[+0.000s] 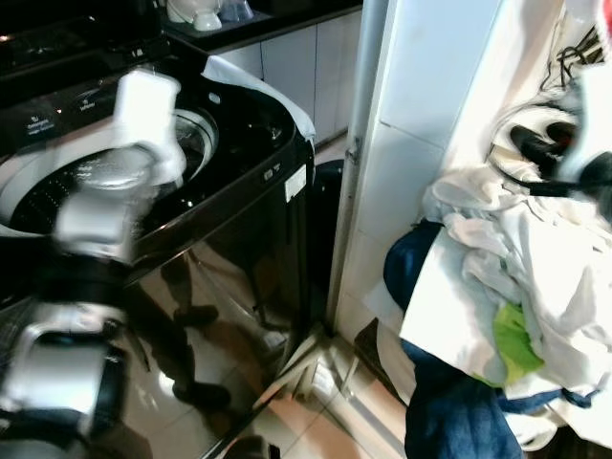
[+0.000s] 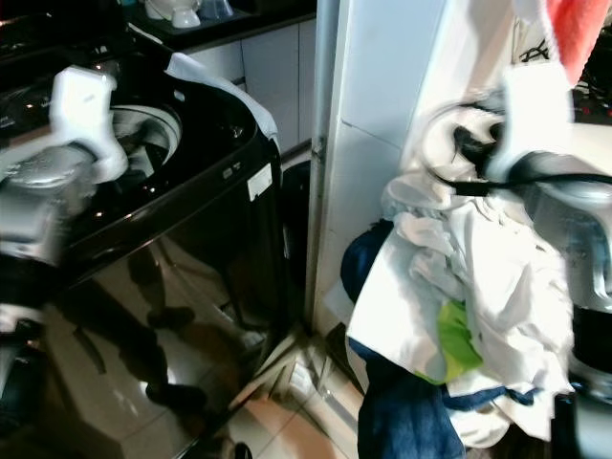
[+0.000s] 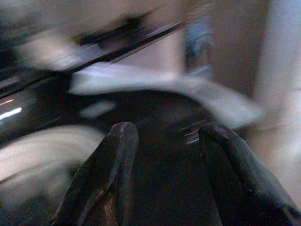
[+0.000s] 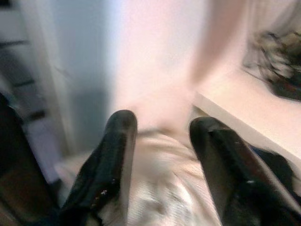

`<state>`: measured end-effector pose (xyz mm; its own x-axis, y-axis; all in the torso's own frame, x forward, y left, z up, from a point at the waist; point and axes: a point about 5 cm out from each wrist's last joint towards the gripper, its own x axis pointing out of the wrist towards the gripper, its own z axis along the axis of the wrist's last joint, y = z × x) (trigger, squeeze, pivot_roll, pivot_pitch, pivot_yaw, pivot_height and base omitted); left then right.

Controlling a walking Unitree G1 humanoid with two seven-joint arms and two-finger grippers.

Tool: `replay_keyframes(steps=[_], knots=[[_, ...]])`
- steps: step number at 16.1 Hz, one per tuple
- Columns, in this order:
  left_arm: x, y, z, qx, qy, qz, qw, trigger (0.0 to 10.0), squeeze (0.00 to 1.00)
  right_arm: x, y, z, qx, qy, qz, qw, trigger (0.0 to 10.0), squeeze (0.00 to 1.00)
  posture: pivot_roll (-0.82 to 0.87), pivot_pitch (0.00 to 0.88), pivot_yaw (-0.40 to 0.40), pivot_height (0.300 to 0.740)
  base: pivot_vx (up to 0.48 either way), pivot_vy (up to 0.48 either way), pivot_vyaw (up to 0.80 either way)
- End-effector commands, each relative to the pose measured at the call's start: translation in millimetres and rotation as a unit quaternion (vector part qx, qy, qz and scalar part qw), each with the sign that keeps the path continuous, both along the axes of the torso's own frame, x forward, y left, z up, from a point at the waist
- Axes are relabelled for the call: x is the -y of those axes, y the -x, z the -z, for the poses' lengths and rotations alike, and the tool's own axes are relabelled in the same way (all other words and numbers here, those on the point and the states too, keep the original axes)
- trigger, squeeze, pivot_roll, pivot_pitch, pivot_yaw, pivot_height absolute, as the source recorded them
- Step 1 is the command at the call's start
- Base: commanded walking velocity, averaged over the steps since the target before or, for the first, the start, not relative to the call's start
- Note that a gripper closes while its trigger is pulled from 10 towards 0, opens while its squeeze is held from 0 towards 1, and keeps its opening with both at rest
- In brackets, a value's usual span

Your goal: Clothes washing

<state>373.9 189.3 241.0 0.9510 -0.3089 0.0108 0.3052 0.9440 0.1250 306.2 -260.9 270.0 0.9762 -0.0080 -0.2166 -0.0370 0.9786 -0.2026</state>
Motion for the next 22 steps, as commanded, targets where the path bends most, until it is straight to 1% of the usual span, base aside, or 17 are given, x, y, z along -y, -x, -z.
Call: replay_keyframes(steps=[1,2,3,4,5,6,7,8,9,11,12,14,16,18,20,21,22], knots=[[21.7,12.0,-9,0.035,0.023,0.096,0.995,10.0,0.0,15.3,3.8,-1,-0.006,0.008,0.016,1.0,10.0,1.0,-0.01,0.0,0.054,0.74,0.0,0.0,0.0],[34.0,19.9,-6,0.033,0.028,0.138,0.989,10.0,0.0,23.5,7.1,-1,-0.009,-0.001,0.026,1.0,10.0,1.0,-0.01,0.0,0.054,0.74,0.0,0.0,0.0],[46.7,30.2,-2,0.026,0.032,0.192,0.981,10.0,0.0,35.0,11.3,0,-0.016,0.006,0.044,0.999,10.0,1.0,-0.01,0.0,0.054,0.74,0.0,0.0,0.0],[55.0,37.9,1,0.024,0.04,0.228,0.973,10.0,0.0,47.3,14.8,-1,-0.019,0.008,0.064,0.998,10.0,1.0,-0.01,0.0,0.053,0.74,0.0,0.0,0.0],[59.0,42.0,3,0.02,0.05,0.246,0.968,10.0,0.0,54.7,16.7,-1,-0.017,0.007,0.077,0.997,10.0,1.0,-0.01,0.0,0.053,0.74,0.0,0.0,0.0],[66.2,51.8,5,0.007,0.075,0.289,0.954,10.0,0.0,69.2,20.0,-3,-0.006,-0.008,0.101,0.995,10.0,1.0,-0.01,0.0,0.056,0.74,0.0,0.0,0.0],[68.4,55.7,5,0.004,0.082,0.305,0.949,10.0,0.0,74.1,21.0,-4,-0.001,-0.015,0.108,0.994,10.0,1.0,-0.01,0.0,0.056,0.74,0.0,0.0,0.0],[72.8,63.6,8,-0.005,0.084,0.333,0.939,10.0,0.0,83.9,22.1,-3,0.009,-0.038,0.119,0.992,10.0,1.0,-0.01,0.0,0.057,0.74,0.0,0.0,0.0],[73.8,65.5,9,-0.008,0.083,0.34,0.937,10.0,0.0,86.5,22.1,-2,0.012,-0.044,0.12,0.992,10.0,1.0,-0.01,0.0,0.057,0.74,0.0,0.0,0.0],[77.5,68.4,10,-0.011,0.083,0.346,0.934,10.0,0.0,92.9,16.7,6,0.019,-0.092,0.11,0.989,10.0,1.0,-0.01,0.0,0.062,0.74,0.0,0.0,0.0],[79.9,71.2,10,-0.015,0.084,0.357,0.93,10.0,0.0,93.5,12.1,13,0.02,-0.13,0.095,0.987,10.0,0.52,-0.01,0.0,0.063,0.74,0.0,0.0,0.0],[81.9,74.4,10,-0.018,0.083,0.367,0.926,10.0,0.0,92.6,6.8,23,0.007,-0.163,0.082,0.983,10.0,0.0,-0.01,0.0,0.061,0.74,0.0,0.0,0.0],[84.2,78.4,10,-0.021,0.081,0.371,0.925,10.0,0.0,91.0,3.2,34,-0.011,-0.18,0.068,0.981,10.0,0.0,0.01,0.0,0.046,0.74,0.0,0.0,0.0],[86.1,83.3,12,-0.031,0.082,0.384,0.919,10.0,0.0,93.7,1.3,38,-0.021,-0.181,0.076,0.98,9.8,0.0,0.01,0.0,0.046,0.74,0.0,0.0,0.0],[87.4,90.9,15,-0.046,0.089,0.405,0.909,10.0,0.0,96.0,-0.2,42,-0.027,-0.191,0.085,0.978,2.9,0.0,0.02,0.0,0.037,0.74,0.0,0.0,0.0],[87.7,92.8,15,-0.049,0.089,0.412,0.906,10.0,0.0,96.4,-0.7,42,-0.028,-0.192,0.085,0.977,0.2,0.0,0.02,0.0,0.037,0.74,0.0,0.0,0.0],[88.0,94.7,16,-0.052,0.089,0.418,0.903,10.0,0.0,96.4,-1.0,43,-0.029,-0.196,0.084,0.977,0.0,0.0,0.02,0.0,0.033,0.74,0.0,0.0,0.0]])
